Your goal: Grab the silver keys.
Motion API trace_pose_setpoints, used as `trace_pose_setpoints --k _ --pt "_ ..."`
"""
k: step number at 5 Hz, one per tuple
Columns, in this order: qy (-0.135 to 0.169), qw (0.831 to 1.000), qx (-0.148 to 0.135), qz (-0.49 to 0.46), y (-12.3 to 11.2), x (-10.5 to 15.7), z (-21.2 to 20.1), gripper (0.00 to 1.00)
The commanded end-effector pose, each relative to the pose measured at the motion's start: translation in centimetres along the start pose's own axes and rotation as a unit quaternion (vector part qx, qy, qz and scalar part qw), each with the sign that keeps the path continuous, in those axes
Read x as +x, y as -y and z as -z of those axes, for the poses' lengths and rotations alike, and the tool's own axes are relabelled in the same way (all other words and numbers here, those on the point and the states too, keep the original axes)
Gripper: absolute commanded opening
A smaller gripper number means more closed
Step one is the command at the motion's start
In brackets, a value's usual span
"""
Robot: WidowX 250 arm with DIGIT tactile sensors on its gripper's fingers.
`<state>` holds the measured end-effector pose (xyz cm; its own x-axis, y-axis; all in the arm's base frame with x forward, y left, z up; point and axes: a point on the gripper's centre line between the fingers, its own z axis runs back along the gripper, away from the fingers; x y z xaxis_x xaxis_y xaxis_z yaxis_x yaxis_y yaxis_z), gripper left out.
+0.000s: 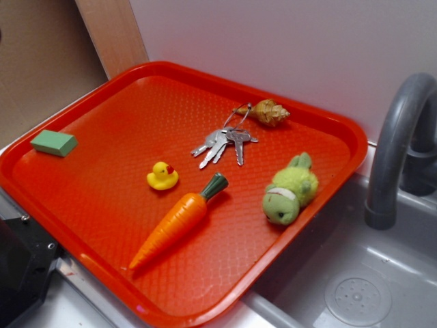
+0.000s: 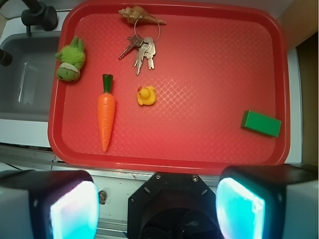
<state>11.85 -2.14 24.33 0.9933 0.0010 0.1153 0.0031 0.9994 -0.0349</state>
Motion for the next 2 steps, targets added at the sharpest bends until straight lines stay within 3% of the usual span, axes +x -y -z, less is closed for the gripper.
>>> trace_pose_setpoints --k 1,2 --pt "0.0 1.0 0.0 0.0 0.0 0.0 0.0 1.0" --pt "-0.105 0.991 -0.007 -0.082 -2.4 3.3 2.9 1.0"
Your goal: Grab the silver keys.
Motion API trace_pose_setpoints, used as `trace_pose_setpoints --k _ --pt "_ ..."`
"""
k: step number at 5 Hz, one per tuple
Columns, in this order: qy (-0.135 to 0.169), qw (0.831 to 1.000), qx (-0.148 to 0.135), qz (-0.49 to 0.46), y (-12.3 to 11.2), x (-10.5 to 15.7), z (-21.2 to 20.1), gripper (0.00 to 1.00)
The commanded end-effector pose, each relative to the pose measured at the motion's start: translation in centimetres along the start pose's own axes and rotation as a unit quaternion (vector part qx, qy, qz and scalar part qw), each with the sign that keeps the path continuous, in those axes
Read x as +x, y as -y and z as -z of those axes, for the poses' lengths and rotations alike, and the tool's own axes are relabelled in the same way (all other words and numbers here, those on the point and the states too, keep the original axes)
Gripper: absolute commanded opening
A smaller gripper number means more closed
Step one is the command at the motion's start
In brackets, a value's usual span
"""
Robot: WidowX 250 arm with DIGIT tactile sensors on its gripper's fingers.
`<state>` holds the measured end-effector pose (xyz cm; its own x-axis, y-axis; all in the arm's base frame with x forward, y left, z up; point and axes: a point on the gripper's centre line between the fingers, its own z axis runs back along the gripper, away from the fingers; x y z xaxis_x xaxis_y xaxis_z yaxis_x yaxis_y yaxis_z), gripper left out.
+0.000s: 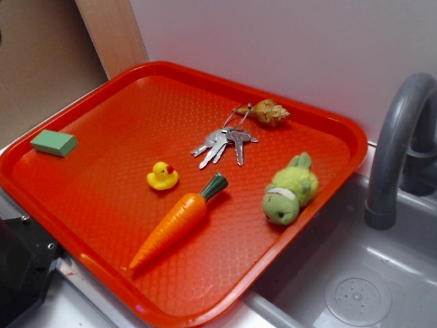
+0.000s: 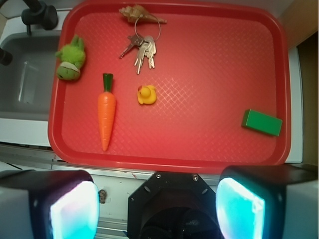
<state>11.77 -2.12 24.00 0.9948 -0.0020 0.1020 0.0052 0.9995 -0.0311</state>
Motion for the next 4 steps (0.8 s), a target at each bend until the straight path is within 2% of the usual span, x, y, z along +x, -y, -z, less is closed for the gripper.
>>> trace_pose_setpoints --k 1,2,3,4 --pt "0.026 0.995 -0.026 -0.088 -4.4 8.5 6.1 1.0" --pt "0.094 0.992 -0.024 -0.082 -4.7 13.3 10.6 1.0" --pt "0.119 0.99 -0.032 -0.061 -3.3 18.2 13.2 1.0" --pt "0.072 0.996 -0.047 -0.002 -0.6 21.0 16.4 1.0"
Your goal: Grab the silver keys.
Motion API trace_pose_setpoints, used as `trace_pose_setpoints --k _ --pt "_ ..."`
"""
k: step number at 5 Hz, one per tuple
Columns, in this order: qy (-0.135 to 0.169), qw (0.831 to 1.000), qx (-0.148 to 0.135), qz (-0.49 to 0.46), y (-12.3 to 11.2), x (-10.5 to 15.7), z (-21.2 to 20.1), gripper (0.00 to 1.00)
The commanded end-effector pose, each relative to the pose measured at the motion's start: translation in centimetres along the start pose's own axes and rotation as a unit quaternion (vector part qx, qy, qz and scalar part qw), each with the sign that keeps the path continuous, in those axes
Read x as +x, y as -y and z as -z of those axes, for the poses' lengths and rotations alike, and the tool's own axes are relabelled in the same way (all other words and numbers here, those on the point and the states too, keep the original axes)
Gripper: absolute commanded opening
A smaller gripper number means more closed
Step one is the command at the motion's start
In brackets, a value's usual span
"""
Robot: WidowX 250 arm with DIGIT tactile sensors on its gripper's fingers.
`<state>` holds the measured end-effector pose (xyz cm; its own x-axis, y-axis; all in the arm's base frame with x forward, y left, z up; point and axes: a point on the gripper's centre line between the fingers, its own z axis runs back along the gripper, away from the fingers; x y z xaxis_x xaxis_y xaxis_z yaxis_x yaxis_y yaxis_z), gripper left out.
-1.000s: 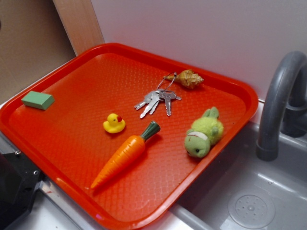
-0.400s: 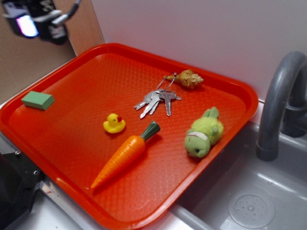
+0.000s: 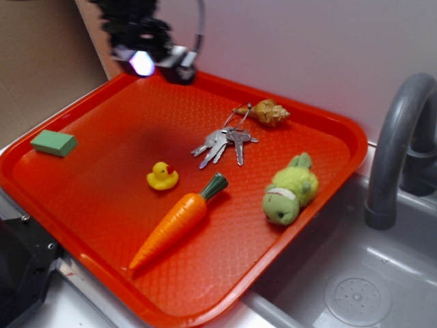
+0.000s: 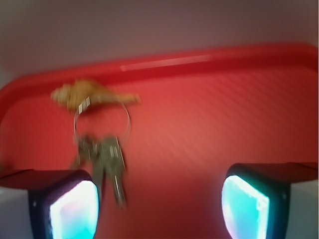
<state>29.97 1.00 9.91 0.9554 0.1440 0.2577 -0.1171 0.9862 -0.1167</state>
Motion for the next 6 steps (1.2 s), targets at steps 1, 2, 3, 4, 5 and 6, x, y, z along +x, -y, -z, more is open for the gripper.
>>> trace_pose_setpoints --k 1,2,3,4,5,6 --pt "-0.016 0.998 -0.021 0.064 3.5 3.7 1.5 1.0" --pt "-0.016 0.998 -0.021 0.064 3.5 3.7 1.5 1.0" --pt "-0.005 0.994 0.008 0.108 7.0 2.8 3.1 1.0" --pt "0.029 0.993 0.054 0.098 8.3 3.1 3.0 1.0" --pt "0.021 0.995 0.044 0.082 8.0 3.6 3.3 1.0" --pt "0.008 0.995 0.051 0.082 7.4 3.1 3.6 1.0"
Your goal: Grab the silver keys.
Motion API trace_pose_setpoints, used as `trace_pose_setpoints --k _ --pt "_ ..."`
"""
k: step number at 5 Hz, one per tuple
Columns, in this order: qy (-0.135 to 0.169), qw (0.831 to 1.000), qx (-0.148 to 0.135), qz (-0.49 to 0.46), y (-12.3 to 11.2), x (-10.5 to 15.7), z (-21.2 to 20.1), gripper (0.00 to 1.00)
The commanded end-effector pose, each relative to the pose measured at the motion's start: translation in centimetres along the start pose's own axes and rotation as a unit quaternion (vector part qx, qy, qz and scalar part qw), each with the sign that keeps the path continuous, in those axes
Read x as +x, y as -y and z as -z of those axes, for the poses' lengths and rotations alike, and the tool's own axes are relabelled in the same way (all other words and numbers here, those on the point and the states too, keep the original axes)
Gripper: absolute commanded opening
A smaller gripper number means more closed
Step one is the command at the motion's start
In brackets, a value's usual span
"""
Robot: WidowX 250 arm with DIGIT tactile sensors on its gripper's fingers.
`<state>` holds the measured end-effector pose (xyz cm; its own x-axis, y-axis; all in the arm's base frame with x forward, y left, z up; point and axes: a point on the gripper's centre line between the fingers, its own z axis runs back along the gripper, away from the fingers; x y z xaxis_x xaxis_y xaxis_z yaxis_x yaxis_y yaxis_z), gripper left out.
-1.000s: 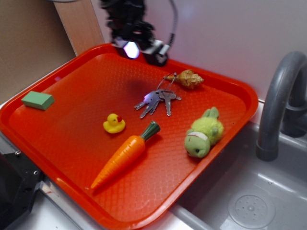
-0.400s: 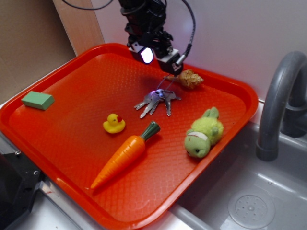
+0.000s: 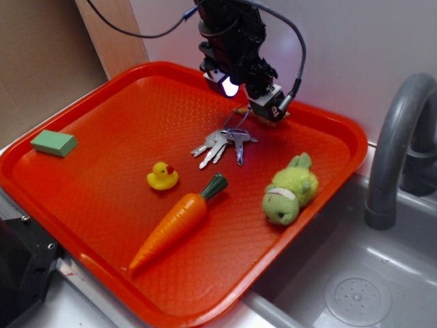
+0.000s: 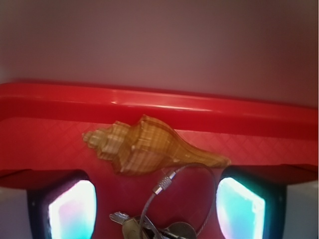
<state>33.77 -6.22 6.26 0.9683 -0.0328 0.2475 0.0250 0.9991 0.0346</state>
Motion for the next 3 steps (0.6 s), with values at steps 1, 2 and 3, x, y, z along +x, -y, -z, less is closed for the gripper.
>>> trace_pose_setpoints --k 1,2,3 --pt "0.001 1.0 0.022 -0.013 -1.6 1.2 0.0 1.0" --pt "0.003 1.0 0.026 -0.003 -1.2 1.7 0.7 0.0" --pt "0.003 1.0 0.023 0.0 -0.1 0.7 -0.1 0.0"
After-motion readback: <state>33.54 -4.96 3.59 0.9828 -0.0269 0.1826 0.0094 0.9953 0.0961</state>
